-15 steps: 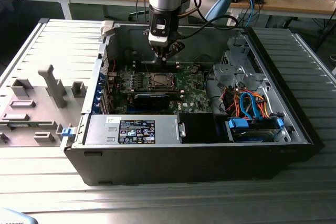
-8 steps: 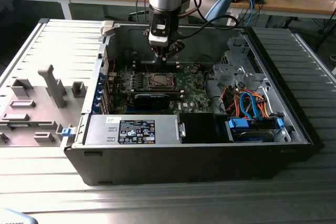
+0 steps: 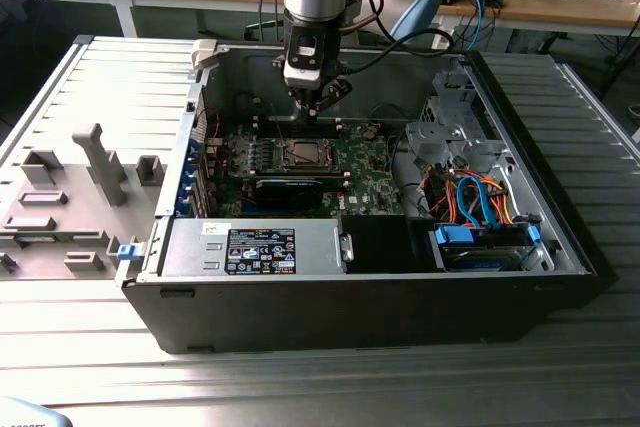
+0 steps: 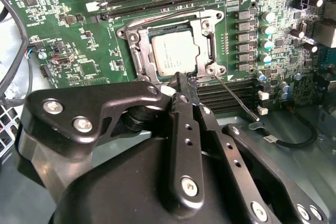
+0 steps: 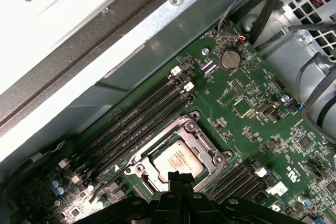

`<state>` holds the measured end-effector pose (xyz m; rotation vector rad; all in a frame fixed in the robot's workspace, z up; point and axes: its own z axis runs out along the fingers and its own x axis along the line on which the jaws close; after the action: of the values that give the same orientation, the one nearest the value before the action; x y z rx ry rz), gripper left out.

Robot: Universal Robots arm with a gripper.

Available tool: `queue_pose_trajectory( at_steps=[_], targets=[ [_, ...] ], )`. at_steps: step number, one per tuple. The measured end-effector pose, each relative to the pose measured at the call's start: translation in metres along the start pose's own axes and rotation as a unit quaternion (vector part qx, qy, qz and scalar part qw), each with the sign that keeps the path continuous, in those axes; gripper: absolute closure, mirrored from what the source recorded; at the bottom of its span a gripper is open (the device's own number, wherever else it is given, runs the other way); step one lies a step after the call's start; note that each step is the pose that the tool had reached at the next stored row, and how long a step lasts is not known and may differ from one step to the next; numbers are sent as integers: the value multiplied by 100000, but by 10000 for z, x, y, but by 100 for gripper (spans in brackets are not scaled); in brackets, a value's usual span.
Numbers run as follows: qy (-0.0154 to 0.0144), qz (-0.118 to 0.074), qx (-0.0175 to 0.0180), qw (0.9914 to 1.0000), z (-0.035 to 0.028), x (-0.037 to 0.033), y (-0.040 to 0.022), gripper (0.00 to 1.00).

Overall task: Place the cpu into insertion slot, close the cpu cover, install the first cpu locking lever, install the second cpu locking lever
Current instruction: 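Install the first cpu locking lever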

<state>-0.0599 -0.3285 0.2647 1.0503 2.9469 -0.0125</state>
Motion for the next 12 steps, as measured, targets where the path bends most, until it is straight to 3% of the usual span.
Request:
queue_pose_trajectory(
  at_steps=[12],
  targets=[
    [-1, -558, -8, 99998, 0, 0, 0, 89]
  ],
)
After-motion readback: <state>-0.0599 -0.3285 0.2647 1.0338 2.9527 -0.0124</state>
